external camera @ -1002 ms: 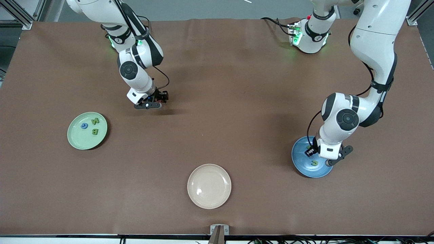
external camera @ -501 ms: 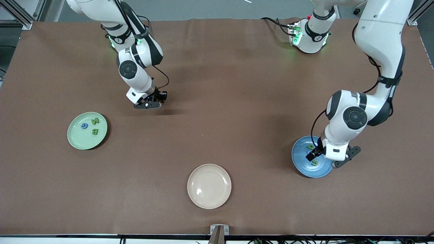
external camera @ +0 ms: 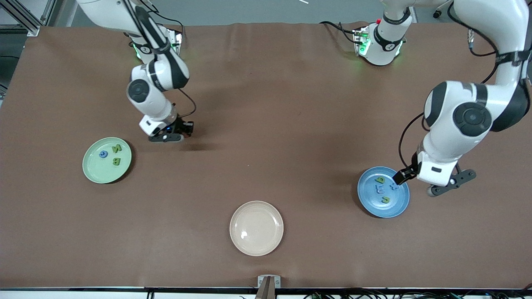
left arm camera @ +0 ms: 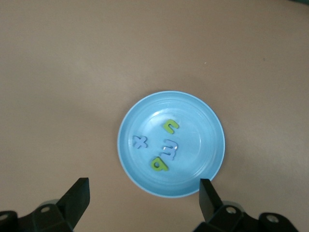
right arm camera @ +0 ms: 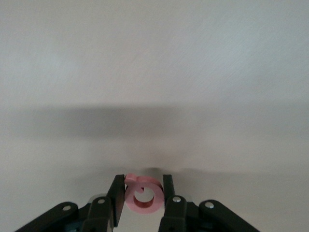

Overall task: Sort upper and lower case letters into plates
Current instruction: 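Drop the pink a on the green plate while the left gripper withdraws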

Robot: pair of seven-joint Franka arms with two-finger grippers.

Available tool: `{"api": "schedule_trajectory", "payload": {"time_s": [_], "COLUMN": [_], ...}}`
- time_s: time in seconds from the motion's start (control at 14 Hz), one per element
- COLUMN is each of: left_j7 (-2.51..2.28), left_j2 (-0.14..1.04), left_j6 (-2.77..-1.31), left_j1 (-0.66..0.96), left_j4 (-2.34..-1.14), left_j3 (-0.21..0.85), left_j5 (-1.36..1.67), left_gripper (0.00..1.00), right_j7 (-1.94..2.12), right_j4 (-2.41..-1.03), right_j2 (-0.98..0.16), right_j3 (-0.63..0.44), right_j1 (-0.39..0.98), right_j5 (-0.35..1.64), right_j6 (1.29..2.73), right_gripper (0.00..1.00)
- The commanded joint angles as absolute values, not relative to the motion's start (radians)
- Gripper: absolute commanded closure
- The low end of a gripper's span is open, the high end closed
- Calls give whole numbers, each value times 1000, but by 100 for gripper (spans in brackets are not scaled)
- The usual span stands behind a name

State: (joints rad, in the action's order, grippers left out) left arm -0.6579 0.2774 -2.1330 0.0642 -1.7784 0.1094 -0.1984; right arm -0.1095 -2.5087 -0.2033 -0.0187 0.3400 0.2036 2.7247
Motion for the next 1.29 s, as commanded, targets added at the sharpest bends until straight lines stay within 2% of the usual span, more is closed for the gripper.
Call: {"api": "schedule_trajectory", "payload": {"time_s": [0.0,0.21,0.43,0.57,0.79,1.0,1.22], "left_j7": [-585,-422,-293,-267,-218,-118,-112], "left_j2": [193,186,160,114,37,12,-31], "left_j6": [-2009,-1759,-1622,-1586,-1508,-1418,-1397], "left_j1": [61,58,54,48,11,9,0], "left_j4": [-1741,-1565,-1476,-1474,-1489,-1486,-1496], "left_j3": [114,114,109,109,104,94,81], "left_j5": [-202,-172,-169,-157,-62,-45,-8], "left_gripper": [0,0,0,0,0,0,0], "right_j7": [65,245,484,616,657,653,649], "right_j4": [-2435,-2297,-2160,-2058,-1977,-1968,-1965], "right_j2": [-161,-182,-248,-332,-419,-455,-488], "right_j3": [-46,-55,-54,-54,-54,-52,-49], "right_j1": [182,5,-132,-191,-209,-201,-196], "right_j5": [99,-56,-75,-75,-75,-69,-61], "right_j6": [2630,2538,2439,2430,2430,2441,2450], "right_gripper": [90,90,90,90,89,90,90]}}
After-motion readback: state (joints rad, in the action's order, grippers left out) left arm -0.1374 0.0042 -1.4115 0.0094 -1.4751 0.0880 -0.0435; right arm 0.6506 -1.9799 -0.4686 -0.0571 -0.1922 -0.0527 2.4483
